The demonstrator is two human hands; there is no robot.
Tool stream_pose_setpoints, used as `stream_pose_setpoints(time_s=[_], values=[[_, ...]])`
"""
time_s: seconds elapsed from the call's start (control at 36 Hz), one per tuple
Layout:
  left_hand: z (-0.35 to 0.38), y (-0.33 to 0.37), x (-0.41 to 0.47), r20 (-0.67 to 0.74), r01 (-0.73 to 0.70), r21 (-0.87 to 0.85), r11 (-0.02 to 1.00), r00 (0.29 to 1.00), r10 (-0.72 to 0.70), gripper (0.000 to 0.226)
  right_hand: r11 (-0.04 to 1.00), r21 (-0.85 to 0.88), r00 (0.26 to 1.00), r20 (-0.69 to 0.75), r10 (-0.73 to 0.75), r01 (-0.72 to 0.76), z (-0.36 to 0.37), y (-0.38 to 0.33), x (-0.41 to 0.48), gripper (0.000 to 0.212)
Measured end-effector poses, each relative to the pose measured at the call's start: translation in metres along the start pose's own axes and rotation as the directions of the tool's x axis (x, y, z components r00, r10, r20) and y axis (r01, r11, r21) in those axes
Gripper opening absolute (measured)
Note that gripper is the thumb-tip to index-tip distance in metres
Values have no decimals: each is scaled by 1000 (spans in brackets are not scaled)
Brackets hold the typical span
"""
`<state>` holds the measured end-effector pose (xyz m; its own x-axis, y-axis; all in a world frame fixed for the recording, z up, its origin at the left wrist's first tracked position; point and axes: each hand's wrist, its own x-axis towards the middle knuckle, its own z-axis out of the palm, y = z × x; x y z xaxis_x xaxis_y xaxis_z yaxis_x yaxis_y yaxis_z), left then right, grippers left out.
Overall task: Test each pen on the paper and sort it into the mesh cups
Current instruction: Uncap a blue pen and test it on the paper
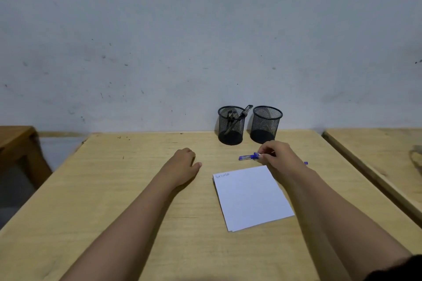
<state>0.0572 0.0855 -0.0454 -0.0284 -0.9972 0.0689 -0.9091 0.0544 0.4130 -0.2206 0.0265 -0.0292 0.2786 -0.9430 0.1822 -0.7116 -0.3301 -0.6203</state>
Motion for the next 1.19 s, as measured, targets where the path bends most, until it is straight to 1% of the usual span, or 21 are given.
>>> stream_pose_setpoints(time_s=[0.06,0.14,0.22,0.28,0.39,0.44,0.58,0.75,0.81,0.94,1.0,1.08,1.19], values=[[0,6,3,-10,-1,-68,998,1000,0,33,998,58,999,-36,-12,14,-2,-8,2,11],[-3,23,4,-48,8,-278,961,999,-22,33,991,103,995,-45,-84,88,-5,-19,6,8],[-5,42,6,-94,-67,-457,887,995,27,23,976,155,988,-58,-142,150,-4,-31,7,6],[-9,54,6,-102,-73,-561,824,995,18,19,970,160,983,-52,-177,183,-1,-39,8,6],[-12,61,6,-80,-53,-665,745,997,0,17,963,148,974,-24,-225,226,5,-50,7,4],[-12,60,4,-63,-43,-696,717,998,-1,17,961,145,971,-5,-238,236,8,-53,5,5],[-10,57,-1,-86,-70,-745,664,996,9,11,953,149,964,4,-267,264,13,-59,3,6],[-8,57,-3,-104,-79,-794,603,995,-6,16,941,163,954,-15,-300,298,16,-67,1,7],[-8,57,-3,-103,-69,-805,590,994,-25,15,937,166,950,-20,-310,309,17,-68,0,7],[-11,55,-4,-104,-67,-856,512,994,-45,13,913,157,926,-66,-371,377,17,-70,-3,8],[-14,53,-6,-113,-72,-864,498,992,-53,13,904,163,918,-79,-388,396,16,-72,-4,10],[-21,48,-8,-139,-85,-875,476,987,-79,11,910,204,933,-76,-352,360,10,-69,-4,12],[-31,33,-12,-160,-102,-887,450,983,-93,9,922,315,974,-48,-221,225,-4,-56,-5,11]])
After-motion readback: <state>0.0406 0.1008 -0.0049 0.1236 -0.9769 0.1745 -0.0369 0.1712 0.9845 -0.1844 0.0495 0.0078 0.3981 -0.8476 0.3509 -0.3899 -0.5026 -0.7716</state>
